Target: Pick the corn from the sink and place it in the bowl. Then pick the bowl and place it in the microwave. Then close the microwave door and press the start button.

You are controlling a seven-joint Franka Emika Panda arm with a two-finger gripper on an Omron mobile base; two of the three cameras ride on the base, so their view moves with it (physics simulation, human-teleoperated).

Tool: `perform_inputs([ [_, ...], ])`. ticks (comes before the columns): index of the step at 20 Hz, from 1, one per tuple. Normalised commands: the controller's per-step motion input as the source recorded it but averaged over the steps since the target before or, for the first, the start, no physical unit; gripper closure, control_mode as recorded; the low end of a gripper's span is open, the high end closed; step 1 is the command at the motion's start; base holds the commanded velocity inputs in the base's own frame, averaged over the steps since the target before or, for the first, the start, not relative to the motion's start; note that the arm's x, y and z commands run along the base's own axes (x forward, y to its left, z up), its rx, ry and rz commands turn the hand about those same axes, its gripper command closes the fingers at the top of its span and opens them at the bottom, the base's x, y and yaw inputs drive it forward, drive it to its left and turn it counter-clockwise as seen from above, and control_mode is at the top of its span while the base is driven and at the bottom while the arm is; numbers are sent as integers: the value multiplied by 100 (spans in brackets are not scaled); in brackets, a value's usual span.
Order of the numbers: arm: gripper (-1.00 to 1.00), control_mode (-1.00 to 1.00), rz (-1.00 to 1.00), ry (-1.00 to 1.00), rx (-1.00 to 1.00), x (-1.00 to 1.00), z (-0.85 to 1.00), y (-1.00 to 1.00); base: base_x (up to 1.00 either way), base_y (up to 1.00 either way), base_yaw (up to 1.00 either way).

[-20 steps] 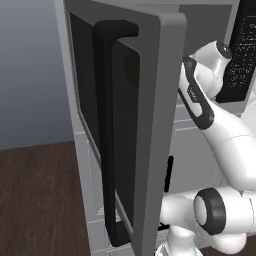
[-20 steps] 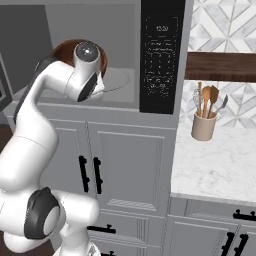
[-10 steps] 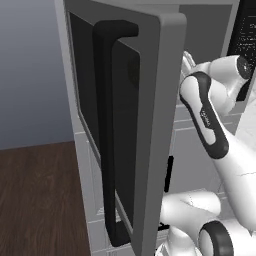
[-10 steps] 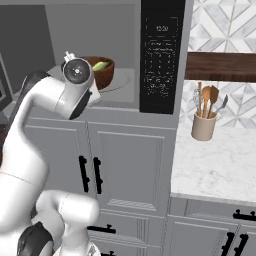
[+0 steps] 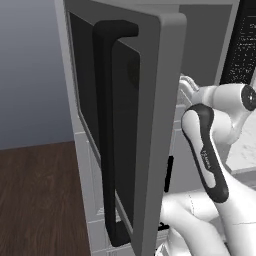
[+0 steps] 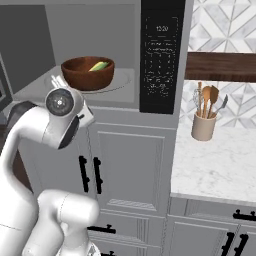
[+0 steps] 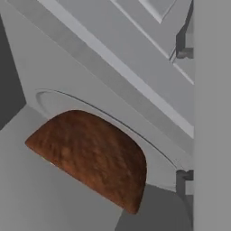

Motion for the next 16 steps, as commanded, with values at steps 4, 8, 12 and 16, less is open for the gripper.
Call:
perform_inputs([
  [4, -100, -100, -21, 6, -32, -40, 0, -22, 0, 0, 0],
  [8, -100, -100, -28, 14, -33, -8, -13, -18, 0, 0, 0],
  [12, -100, -100, -13, 3, -42, 4, -72, -10, 0, 0, 0],
  [16, -100, -100, -11, 9, -42, 11, -38, -13, 0, 0, 0],
])
